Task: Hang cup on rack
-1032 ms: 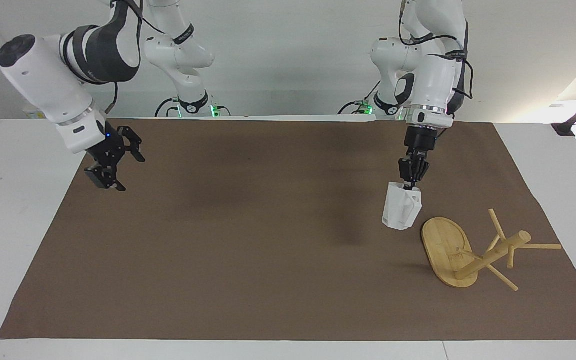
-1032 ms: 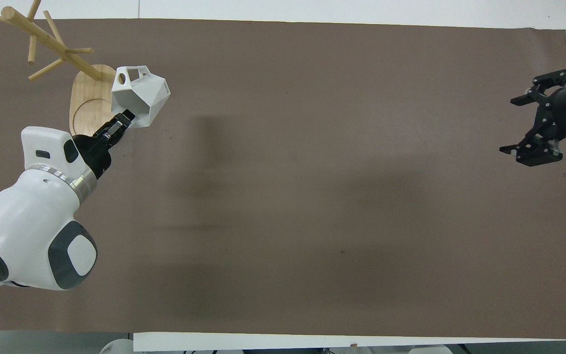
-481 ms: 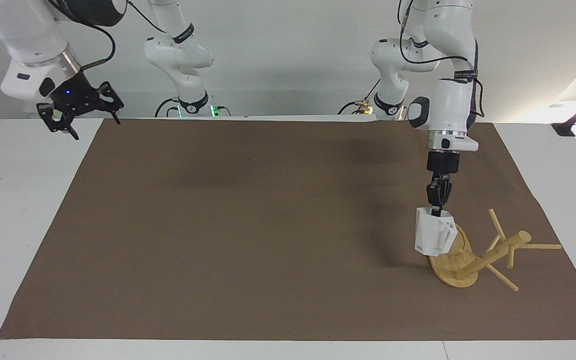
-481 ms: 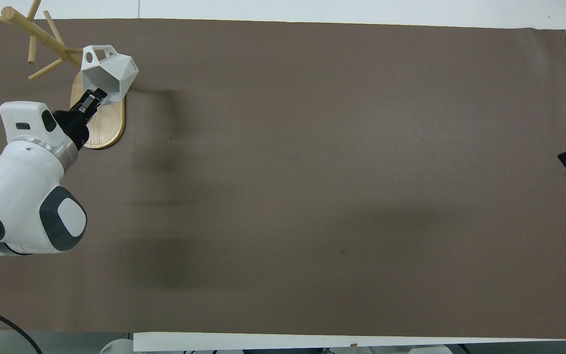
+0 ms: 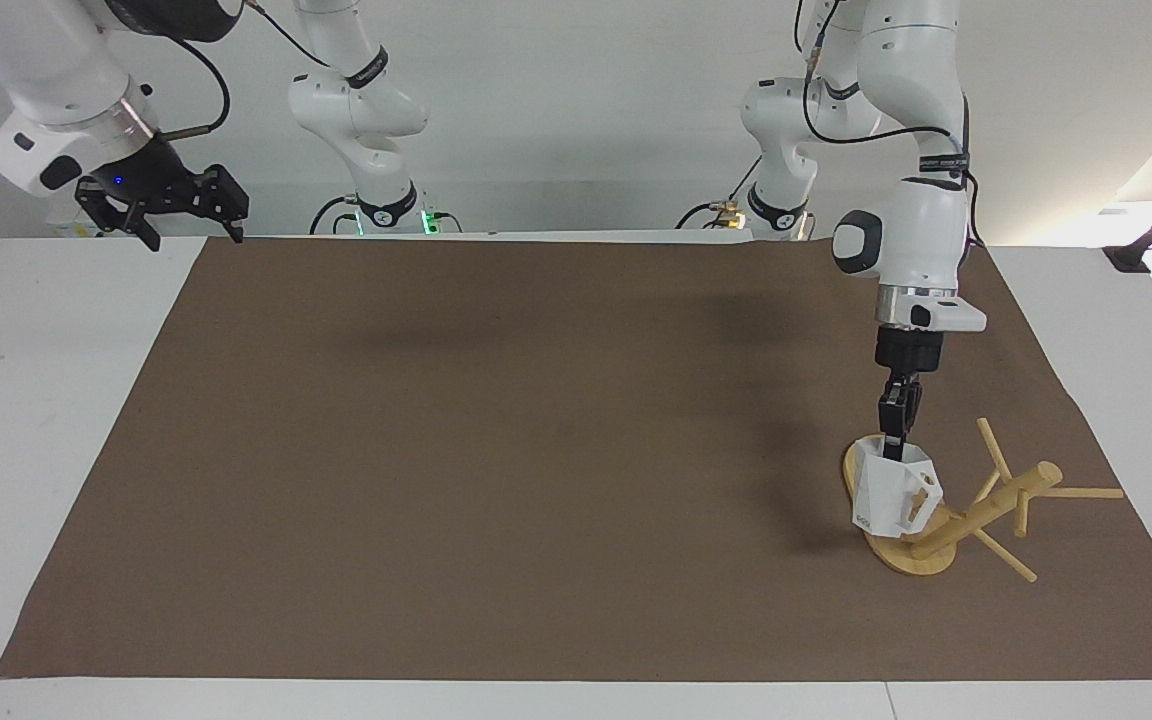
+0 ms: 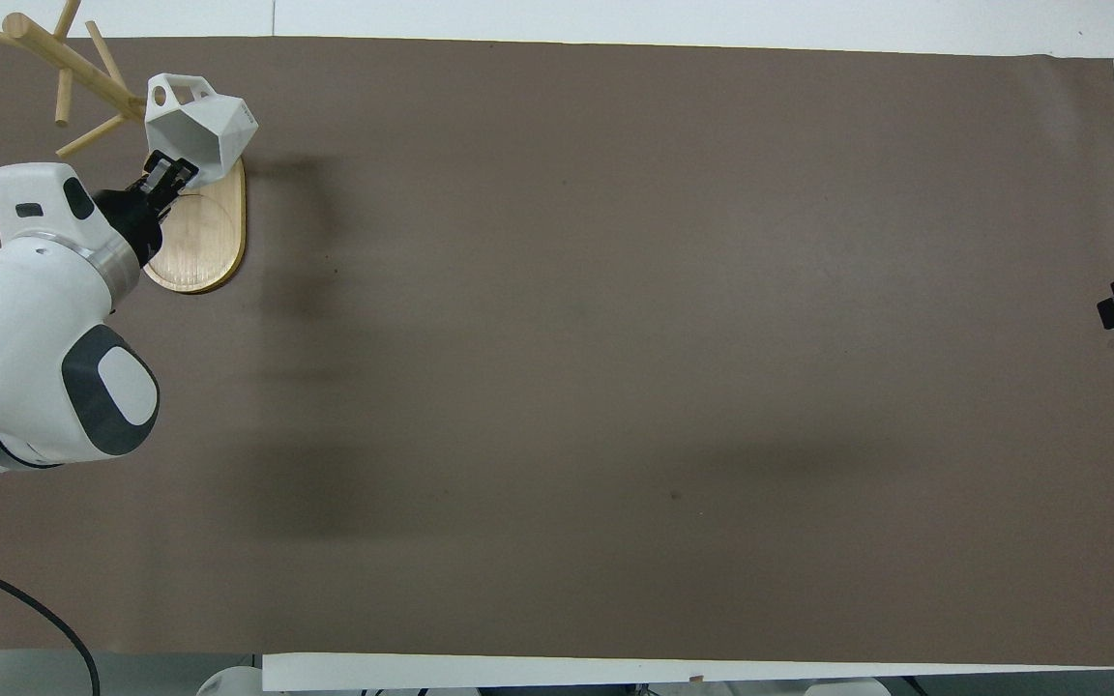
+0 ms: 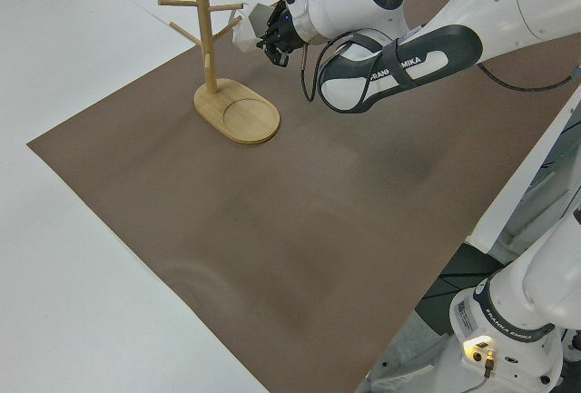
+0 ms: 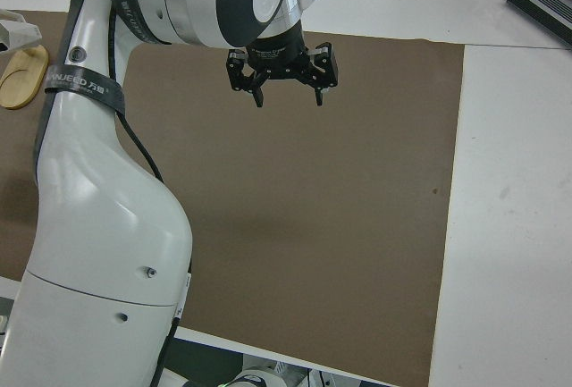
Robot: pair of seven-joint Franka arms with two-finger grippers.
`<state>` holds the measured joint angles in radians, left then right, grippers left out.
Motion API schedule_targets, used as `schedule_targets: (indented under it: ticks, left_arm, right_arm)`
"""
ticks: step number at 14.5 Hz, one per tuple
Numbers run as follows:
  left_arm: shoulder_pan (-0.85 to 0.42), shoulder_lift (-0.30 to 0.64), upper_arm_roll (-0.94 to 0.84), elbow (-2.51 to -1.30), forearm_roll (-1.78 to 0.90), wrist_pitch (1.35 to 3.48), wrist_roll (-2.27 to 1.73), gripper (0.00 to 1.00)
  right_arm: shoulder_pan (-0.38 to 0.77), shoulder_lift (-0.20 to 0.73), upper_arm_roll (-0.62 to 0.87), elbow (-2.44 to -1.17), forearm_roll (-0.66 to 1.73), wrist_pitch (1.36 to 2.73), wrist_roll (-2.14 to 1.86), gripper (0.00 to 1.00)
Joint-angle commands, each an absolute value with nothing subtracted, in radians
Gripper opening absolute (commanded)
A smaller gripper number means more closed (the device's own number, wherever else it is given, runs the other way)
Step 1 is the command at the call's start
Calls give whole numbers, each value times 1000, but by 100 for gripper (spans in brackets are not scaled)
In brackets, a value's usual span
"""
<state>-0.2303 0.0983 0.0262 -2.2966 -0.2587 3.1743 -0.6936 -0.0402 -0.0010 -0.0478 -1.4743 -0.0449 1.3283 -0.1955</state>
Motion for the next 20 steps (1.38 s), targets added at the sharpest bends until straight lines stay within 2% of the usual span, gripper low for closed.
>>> schedule_targets:
  ticks: [1,8,9,10,12,13,16,20]
  left_arm:
    - [-209,120,14,-2260,-299,3158,-698,0]
    - [-183,120,20,-2231,-304,3071,-690,0]
    - [-183,120,20,-2221,-302,3032,-686,12]
    - [-181,121,23,-2204,-299,3007,-672,46]
    - [-181,127,23,-2194,-299,2999,-643,77]
    - [-183,127,23,-2194,-299,2999,-646,100]
    - [-193,117,25,-2195,-301,2944,-655,100]
    - [-192,-16,25,-2188,-290,2595,-631,100]
  right_arm:
    - [-38,-50,-57,-1518,-55,1336,-155,99]
    - [-38,-18,-60,-1529,-45,1338,-144,99]
    - [-37,-18,-60,-1528,-44,1333,-144,99]
    - [-32,-20,-60,-1529,-44,1333,-144,99]
    - [-35,-21,-60,-1532,-46,1333,-152,99]
    - [-35,-25,-60,-1537,-45,1332,-152,99]
    - [-35,-28,-60,-1545,-46,1333,-153,99]
    - [-31,-28,-60,-1545,-46,1333,-153,99]
